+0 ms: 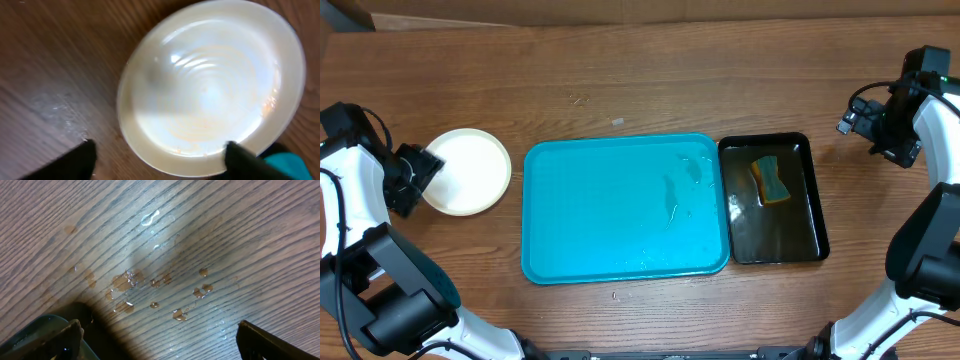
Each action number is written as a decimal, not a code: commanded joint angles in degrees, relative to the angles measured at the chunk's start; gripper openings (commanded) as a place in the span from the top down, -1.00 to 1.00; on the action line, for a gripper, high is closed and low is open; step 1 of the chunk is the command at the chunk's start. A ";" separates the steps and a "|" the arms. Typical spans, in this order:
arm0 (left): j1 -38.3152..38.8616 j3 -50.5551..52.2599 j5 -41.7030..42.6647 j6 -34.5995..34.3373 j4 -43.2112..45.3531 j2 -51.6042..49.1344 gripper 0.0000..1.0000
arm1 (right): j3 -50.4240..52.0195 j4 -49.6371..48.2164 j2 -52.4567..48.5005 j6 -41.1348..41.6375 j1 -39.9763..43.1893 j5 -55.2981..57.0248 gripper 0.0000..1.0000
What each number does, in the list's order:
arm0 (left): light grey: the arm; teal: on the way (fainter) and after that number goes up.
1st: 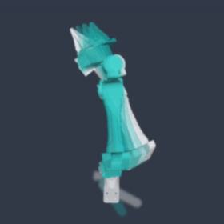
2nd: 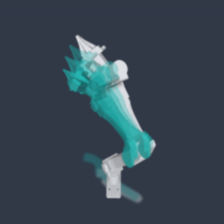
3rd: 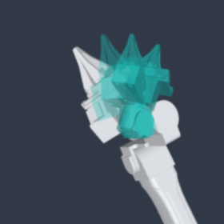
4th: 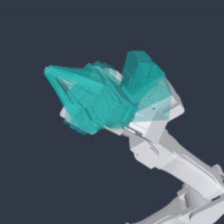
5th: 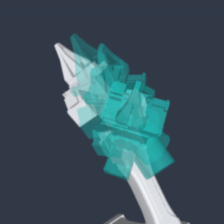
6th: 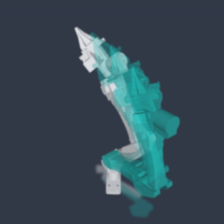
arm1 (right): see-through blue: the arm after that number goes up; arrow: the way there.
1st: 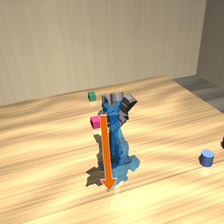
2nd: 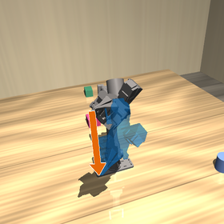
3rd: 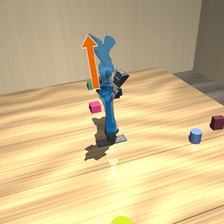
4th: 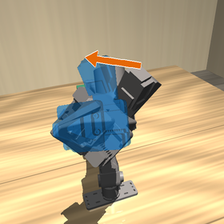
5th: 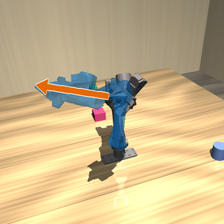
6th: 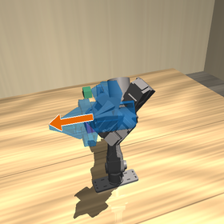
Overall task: Clean dirty plates on tray and stack at the side
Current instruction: 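Release the white plate and raise the left gripper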
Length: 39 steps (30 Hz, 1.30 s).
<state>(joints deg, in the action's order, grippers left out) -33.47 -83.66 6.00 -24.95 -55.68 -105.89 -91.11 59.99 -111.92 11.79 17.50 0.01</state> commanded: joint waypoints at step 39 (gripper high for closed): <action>18.67 0.35 26.38 21.14 2.40 0.24 -1.00 | -1.16 -0.31 0.79 0.24 0.04 -0.04 -1.00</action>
<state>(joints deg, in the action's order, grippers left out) -14.98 -83.66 31.38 -5.37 -53.49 -105.91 -91.11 60.01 -111.92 11.77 17.50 -0.01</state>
